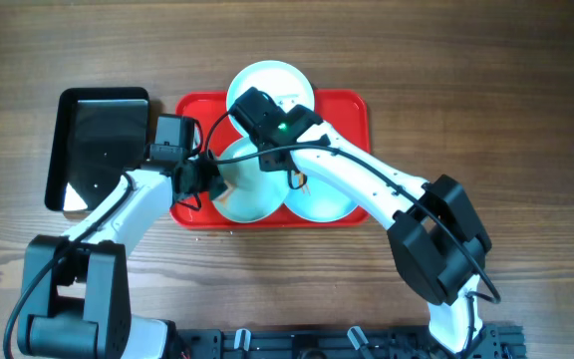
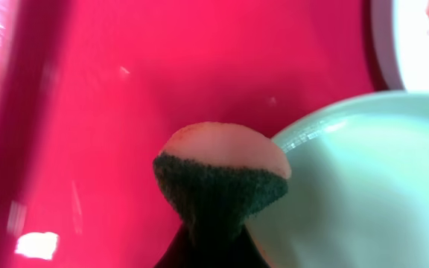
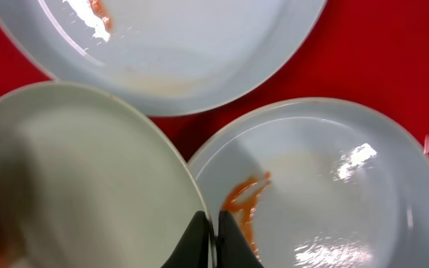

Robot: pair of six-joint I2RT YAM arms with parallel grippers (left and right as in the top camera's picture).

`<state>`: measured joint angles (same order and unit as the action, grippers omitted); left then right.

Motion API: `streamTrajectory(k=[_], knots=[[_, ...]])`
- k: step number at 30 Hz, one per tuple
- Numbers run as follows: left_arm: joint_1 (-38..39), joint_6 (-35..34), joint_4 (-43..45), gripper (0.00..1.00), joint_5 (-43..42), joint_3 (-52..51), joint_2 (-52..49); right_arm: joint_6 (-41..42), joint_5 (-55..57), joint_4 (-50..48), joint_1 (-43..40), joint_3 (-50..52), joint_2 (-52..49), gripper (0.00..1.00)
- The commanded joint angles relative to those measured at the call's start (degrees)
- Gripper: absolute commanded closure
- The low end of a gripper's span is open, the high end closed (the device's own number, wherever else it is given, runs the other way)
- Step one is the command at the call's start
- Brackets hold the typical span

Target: Clean dirty plates on tray and stack at the side

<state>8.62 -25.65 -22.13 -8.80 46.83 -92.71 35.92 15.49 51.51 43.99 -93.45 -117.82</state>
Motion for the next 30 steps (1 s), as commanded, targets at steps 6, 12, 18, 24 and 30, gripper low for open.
streamTrajectory(k=[6, 12, 18, 24, 30], knots=[[2.2, -5.0, -9.3, 0.96, -20.8, -0.9, -0.7, 3.1, -3.1, -3.3, 1.5, 0.5, -0.9, 0.96], [2.2, -4.4, -6.3, 0.96, -24.6, -0.9, 0.8, 3.1, -3.6, -7.1, 1.5, 3.7, -0.9, 0.96], [-0.5, -4.4, -4.9, 0.96, -12.5, -0.5, 4.2, -3.1, -3.6, -7.1, 1.0, 1.4, -0.4, 0.92], [-8.9, -2.7, -4.9, 0.96, -3.7, 2.2, 8.6, -9.1, -9.2, -0.7, -3.7, -5.2, 3.6, 0.78], [-11.6, 0.0, -5.3, 0.96, -5.8, 4.1, 10.4, -13.4, -22.0, -0.4, -7.0, -2.7, 3.3, 0.64]])
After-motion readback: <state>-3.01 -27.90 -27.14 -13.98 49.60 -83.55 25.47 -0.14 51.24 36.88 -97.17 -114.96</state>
